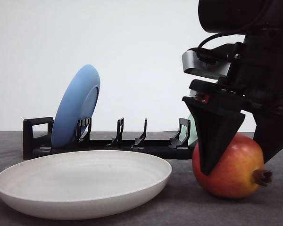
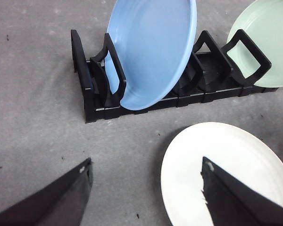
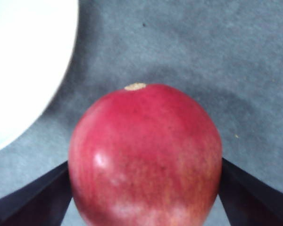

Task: Place pomegranate in white plate

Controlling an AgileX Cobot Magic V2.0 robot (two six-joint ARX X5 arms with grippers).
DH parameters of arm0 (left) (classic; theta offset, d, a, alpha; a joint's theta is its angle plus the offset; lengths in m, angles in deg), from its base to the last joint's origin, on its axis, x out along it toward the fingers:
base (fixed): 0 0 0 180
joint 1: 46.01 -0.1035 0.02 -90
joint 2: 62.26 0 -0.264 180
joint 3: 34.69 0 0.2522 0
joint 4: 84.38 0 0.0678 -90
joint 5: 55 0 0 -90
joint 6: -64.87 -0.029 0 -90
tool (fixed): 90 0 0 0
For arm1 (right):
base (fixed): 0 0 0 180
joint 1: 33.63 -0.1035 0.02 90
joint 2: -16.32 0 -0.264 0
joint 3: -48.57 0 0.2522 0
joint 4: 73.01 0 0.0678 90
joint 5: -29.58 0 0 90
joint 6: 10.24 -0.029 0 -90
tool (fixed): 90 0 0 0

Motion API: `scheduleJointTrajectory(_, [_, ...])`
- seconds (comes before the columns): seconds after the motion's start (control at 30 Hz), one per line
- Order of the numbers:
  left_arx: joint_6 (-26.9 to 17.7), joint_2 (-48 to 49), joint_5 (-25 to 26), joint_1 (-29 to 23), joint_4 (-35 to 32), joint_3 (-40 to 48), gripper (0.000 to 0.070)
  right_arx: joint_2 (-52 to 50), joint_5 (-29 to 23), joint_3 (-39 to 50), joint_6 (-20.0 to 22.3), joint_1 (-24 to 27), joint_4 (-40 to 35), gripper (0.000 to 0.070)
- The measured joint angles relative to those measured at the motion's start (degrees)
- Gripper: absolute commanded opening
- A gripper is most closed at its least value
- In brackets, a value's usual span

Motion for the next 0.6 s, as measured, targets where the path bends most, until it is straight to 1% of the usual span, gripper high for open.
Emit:
scheduleJointTrajectory(0.13, [0.0, 0.0, 0.0, 0.0, -1.3, 0.0, 0.0434, 0.0, -0.1, -2.8, 1.5, 0.2, 5.8, 0.0506])
scheduleJointTrajectory(0.3, [0.0, 0.0, 0.0, 0.0, -1.6, 0.0, 0.0434, 0.1, 2.0, -10.0, 7.3, -0.4, 11.6, 0.0506])
scheduleJointTrajectory(0.43, [0.0, 0.0, 0.0, 0.0, -1.6, 0.0, 0.0434, 1.6, 3.4, -15.0, 9.7, -3.1, 12.2, 0.0506])
scheduleJointTrajectory(0.6, [0.0, 0.0, 0.0, 0.0, -1.6, 0.0, 0.0434, 7.0, 4.3, -19.6, 10.7, -7.2, 9.5, 0.0506])
